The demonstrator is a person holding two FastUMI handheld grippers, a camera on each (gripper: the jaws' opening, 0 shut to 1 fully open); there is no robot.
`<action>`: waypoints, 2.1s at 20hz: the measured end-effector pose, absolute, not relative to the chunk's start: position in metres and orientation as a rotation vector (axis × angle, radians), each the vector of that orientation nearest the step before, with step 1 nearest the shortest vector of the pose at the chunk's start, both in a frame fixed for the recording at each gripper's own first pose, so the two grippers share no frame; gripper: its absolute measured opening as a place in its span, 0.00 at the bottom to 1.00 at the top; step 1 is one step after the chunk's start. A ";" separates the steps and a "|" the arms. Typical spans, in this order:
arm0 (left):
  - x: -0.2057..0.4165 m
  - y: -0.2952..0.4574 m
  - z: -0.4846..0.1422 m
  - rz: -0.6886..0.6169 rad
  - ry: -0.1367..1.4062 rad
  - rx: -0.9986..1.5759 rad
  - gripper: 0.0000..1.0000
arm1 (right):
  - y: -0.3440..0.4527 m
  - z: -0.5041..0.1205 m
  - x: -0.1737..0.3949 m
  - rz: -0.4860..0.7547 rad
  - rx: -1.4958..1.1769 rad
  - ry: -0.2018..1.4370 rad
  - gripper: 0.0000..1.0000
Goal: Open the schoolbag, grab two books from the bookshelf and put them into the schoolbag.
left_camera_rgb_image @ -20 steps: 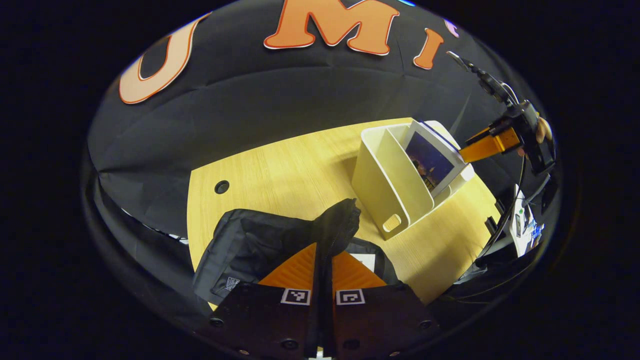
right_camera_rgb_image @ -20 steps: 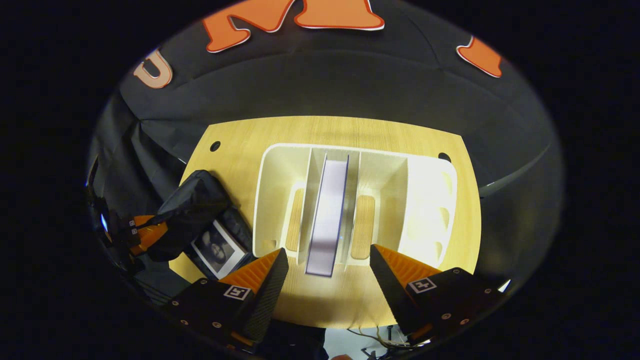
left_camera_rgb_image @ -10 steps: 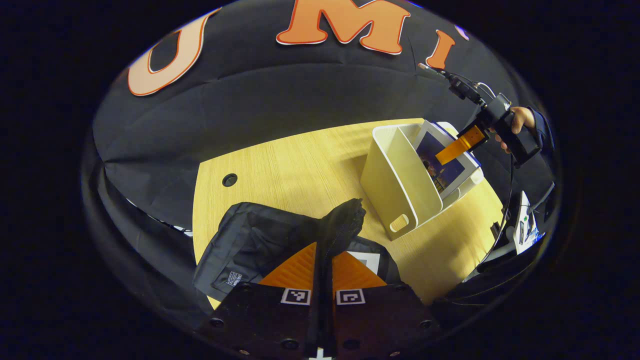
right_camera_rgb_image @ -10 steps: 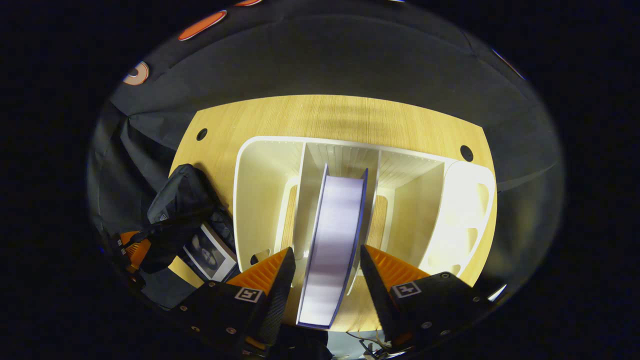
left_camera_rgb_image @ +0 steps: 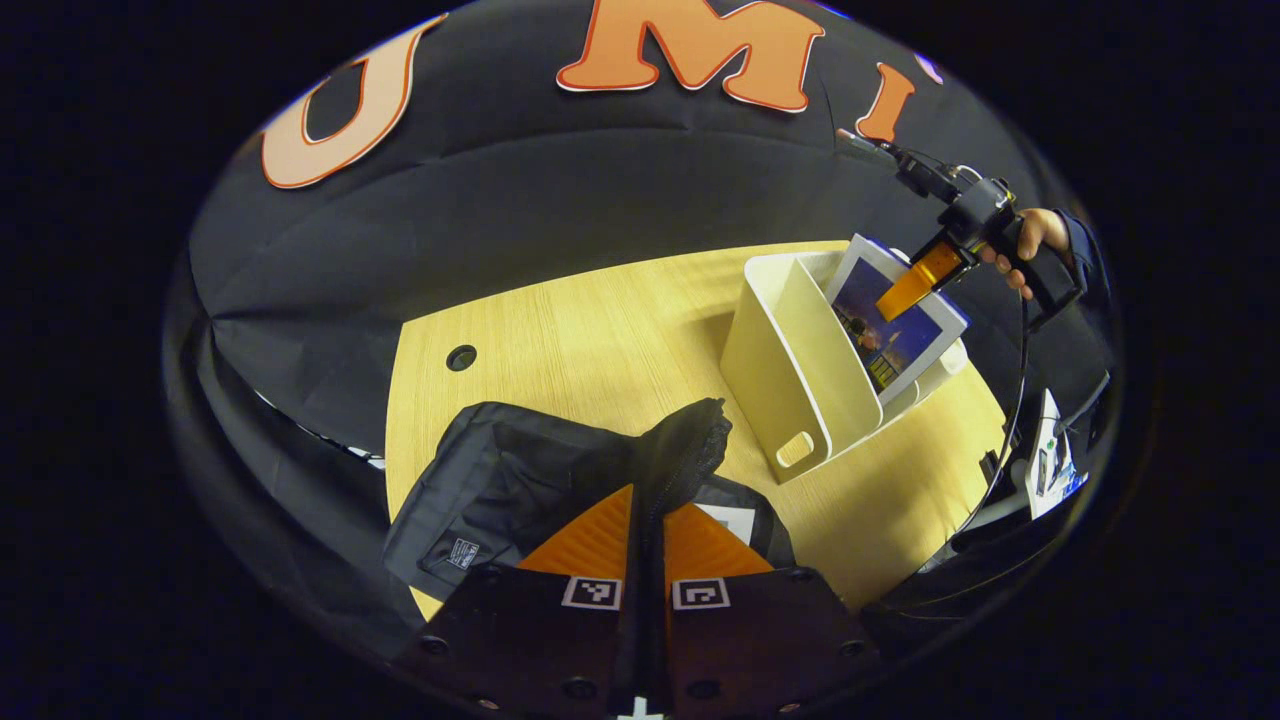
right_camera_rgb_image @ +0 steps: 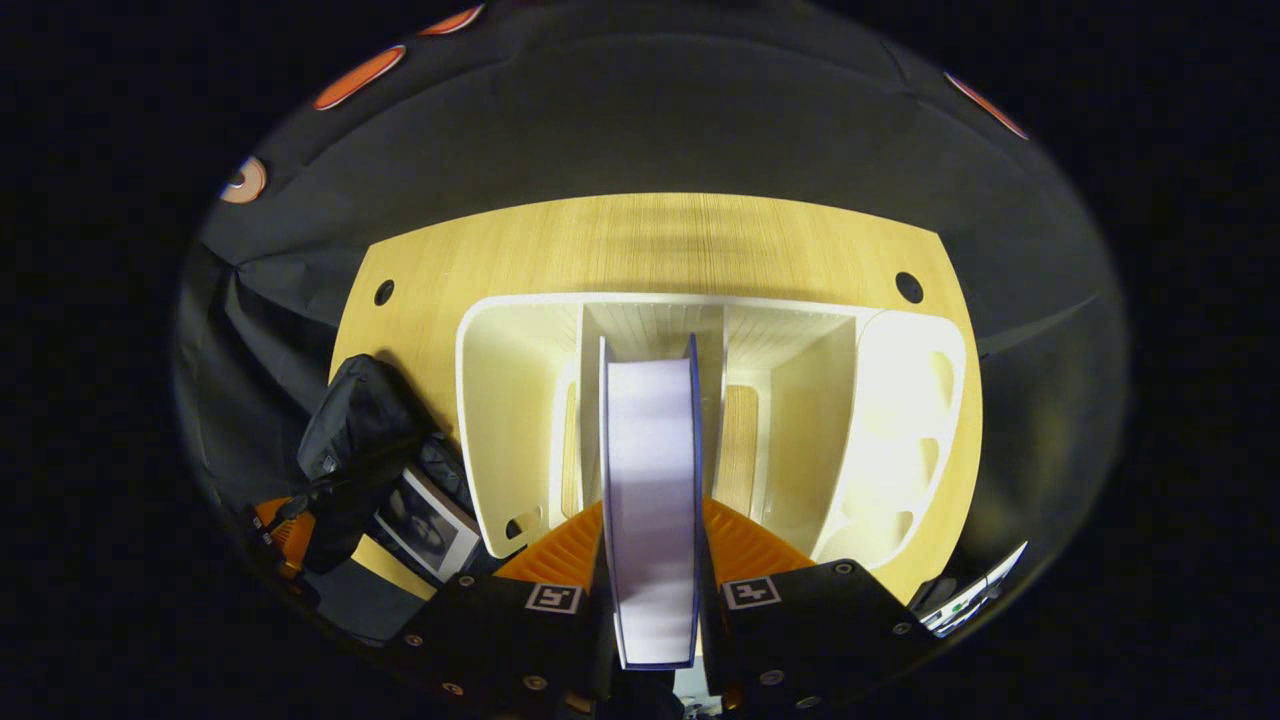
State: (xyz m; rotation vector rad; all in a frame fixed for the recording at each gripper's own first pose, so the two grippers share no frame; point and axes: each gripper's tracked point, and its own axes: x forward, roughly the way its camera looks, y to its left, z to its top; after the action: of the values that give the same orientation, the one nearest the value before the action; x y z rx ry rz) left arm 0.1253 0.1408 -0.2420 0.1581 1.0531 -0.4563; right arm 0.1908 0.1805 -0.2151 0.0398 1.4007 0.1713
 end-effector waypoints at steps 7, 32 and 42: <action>0.126 0.146 -0.241 -0.547 1.032 0.208 0.05 | 0.173 -0.135 0.163 0.121 0.136 1.247 0.36; 0.126 0.149 -0.214 -0.841 0.937 0.299 0.05 | 0.308 -0.142 -0.015 0.147 0.759 1.058 0.34; 0.121 0.144 -0.208 -0.860 0.931 0.262 0.05 | 0.405 -0.220 0.002 0.257 1.014 1.052 0.34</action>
State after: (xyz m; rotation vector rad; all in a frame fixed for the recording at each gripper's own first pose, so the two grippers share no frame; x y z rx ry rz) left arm 0.1208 0.1439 -0.2082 0.2619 0.9307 -0.8600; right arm 0.0021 0.4051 -0.2201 1.0136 1.0523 0.2566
